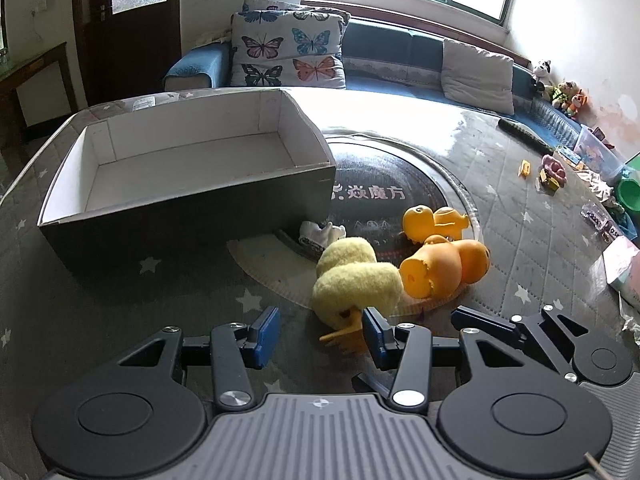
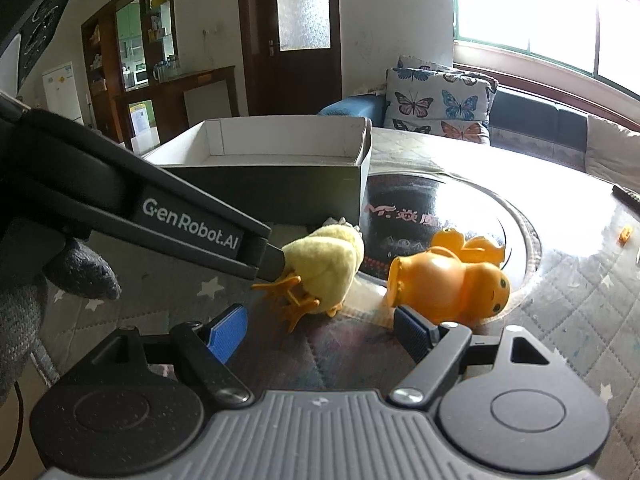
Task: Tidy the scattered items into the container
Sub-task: 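Withdraw the left tool and move the right tool to the yellow chick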
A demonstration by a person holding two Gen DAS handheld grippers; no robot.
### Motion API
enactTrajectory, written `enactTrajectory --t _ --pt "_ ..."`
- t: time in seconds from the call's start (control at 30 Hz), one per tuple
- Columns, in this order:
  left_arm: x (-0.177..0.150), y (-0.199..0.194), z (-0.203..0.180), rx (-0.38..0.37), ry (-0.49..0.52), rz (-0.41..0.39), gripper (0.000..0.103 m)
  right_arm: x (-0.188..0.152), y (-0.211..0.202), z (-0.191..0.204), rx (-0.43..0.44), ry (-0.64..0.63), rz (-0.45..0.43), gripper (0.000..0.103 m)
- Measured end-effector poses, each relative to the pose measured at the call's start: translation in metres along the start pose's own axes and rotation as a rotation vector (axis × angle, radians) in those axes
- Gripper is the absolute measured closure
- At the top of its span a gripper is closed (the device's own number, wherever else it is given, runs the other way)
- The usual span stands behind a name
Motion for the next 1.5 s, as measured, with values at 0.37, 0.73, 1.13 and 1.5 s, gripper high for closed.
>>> enactTrajectory --t 0.37,0.73,1.13,1.5 --pt "-0.01 0.001 0.0 0.012 -0.02 0.019 0.055 -0.005 0.0 0.001 0.008 0.008 0.008 0.017" --pt "-0.019 0.005 0.003 0.016 -0.038 0.046 0.055 -0.01 0.005 0.002 0.015 0.005 0.027 0.012" --pt "-0.021 0.006 0.01 0.026 -0.057 0.054 0.055 -0.012 0.012 0.005 0.022 0.0 0.044 0.003" --pt "-0.02 0.008 0.016 0.033 -0.07 0.056 0.055 -0.014 0.018 0.005 0.025 0.003 0.06 0.0"
Point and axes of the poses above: each gripper's, at about its wrist camera, not at the fingertips, and y roughly the way its jaws point, z to its left, x to its top, the point moved 5 cm from there along y, roughly the way its jaws point, and after that the axes turned 8 degrees about y, right-handed, at the moved point
